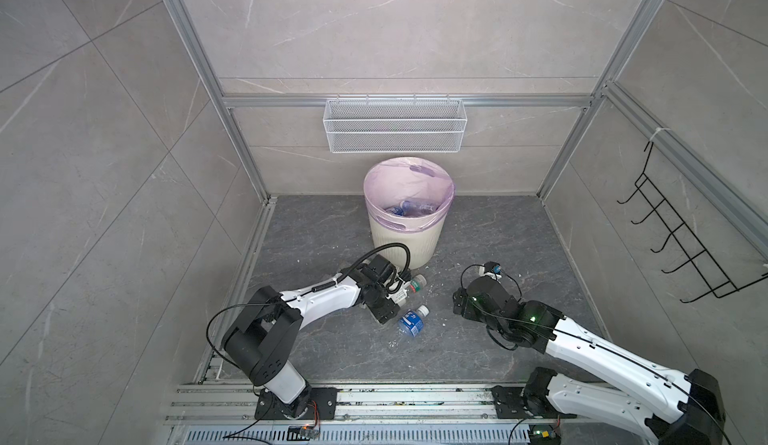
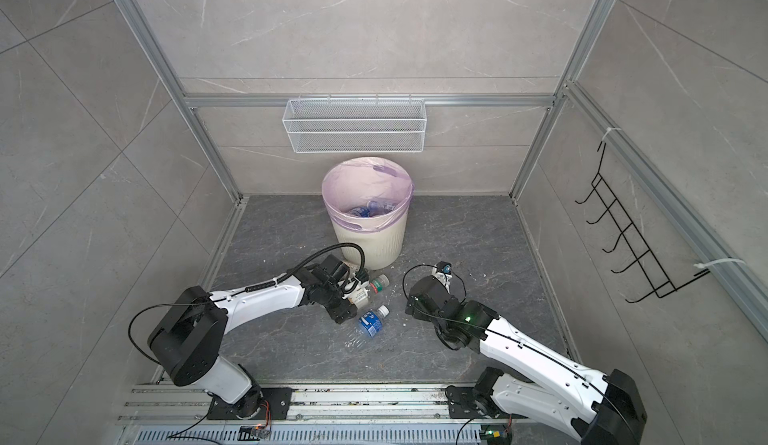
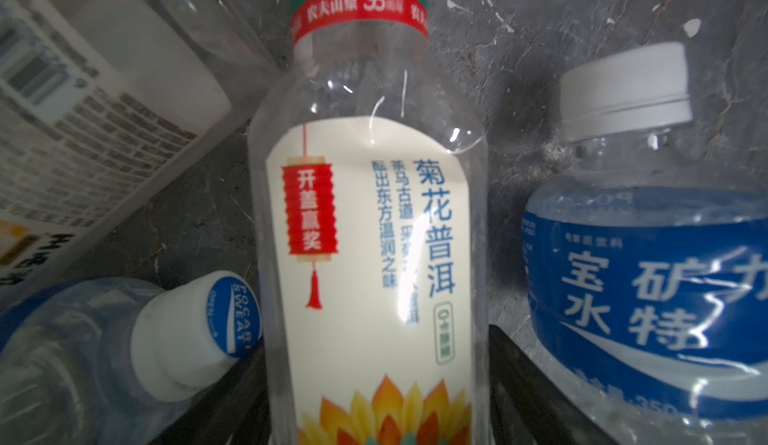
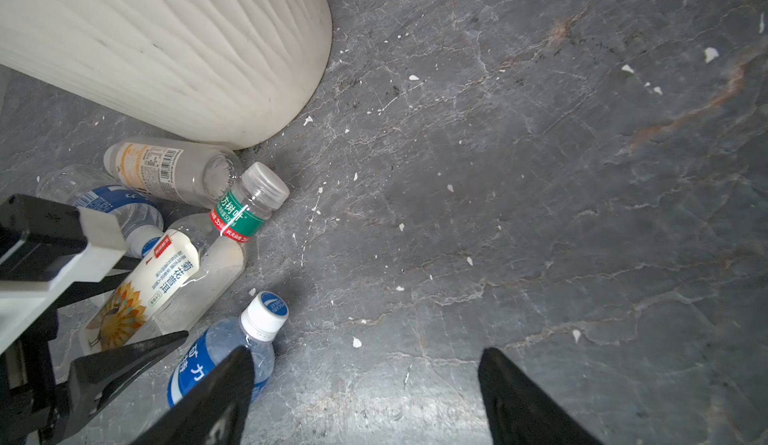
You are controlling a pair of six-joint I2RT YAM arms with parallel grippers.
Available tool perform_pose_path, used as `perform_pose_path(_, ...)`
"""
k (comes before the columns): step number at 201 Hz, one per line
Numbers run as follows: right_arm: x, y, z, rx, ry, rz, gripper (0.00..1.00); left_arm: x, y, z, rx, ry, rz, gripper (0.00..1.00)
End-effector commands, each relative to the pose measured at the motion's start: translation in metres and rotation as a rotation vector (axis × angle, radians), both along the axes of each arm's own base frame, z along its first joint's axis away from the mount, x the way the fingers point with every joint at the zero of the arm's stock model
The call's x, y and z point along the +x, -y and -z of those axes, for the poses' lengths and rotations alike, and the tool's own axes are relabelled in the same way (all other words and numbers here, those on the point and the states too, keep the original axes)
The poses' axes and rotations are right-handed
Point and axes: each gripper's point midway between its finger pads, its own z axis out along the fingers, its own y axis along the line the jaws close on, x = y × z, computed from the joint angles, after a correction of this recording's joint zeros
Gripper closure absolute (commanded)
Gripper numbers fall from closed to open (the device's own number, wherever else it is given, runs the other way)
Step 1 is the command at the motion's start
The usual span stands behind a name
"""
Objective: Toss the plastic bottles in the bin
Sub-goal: 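Close the left gripper around the peacock-labelled bottle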
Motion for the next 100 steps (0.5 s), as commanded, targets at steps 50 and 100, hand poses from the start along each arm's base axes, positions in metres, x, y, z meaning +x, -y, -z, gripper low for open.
perform_pose_path(50,-0.004,0.007,0.006,-0.025,-0.008,0.018,0.13,0.001,0.009,-0.02,-0.051,0.037,0.036,0.34)
perform_pose_path(100,0.0,0.001,0.001,-0.027,-0.006,0.001,0.14,-0.004,0.016,-0.046,-0.129,0.066,0.072,0.52)
